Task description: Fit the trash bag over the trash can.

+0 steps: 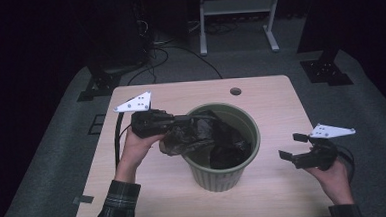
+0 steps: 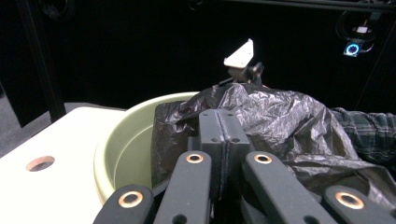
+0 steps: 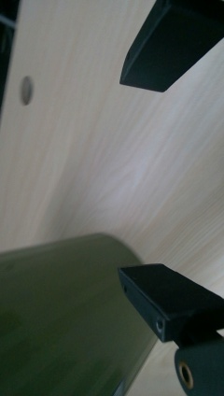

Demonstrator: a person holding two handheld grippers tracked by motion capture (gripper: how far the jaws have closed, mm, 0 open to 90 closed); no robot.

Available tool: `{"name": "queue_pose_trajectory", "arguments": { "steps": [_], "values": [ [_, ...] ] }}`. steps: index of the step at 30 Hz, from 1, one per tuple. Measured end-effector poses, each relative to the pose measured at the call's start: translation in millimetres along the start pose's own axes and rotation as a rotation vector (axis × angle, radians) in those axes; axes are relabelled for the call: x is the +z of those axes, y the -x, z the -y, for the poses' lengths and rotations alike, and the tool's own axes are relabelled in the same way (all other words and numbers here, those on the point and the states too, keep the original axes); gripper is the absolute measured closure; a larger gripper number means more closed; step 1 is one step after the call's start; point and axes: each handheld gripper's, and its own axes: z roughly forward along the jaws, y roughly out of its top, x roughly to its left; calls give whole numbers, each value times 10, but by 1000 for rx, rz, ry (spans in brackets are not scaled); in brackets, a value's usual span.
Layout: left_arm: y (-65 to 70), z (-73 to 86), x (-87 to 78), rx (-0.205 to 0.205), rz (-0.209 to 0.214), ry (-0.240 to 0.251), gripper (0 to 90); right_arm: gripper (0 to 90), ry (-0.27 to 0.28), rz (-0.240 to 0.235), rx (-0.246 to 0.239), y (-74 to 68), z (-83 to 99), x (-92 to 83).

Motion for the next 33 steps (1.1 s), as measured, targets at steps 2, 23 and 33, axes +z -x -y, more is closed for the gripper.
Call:
{"name": "queue_pose_trajectory", "arguments": {
  "steps": [2, 23, 33],
  "values": [
    [-1, -5, 3, 1, -3, -1, 896, 136, 31, -40, -9, -33, -106, -49],
    [11, -64, 89, 20, 11, -22, 896, 376, 126, -384, -224, -719, -1266, 270],
    [-3, -107, 202, 27, 21, -19, 896, 519, 88, -452, -289, -942, -1492, 548]
  ]
}}
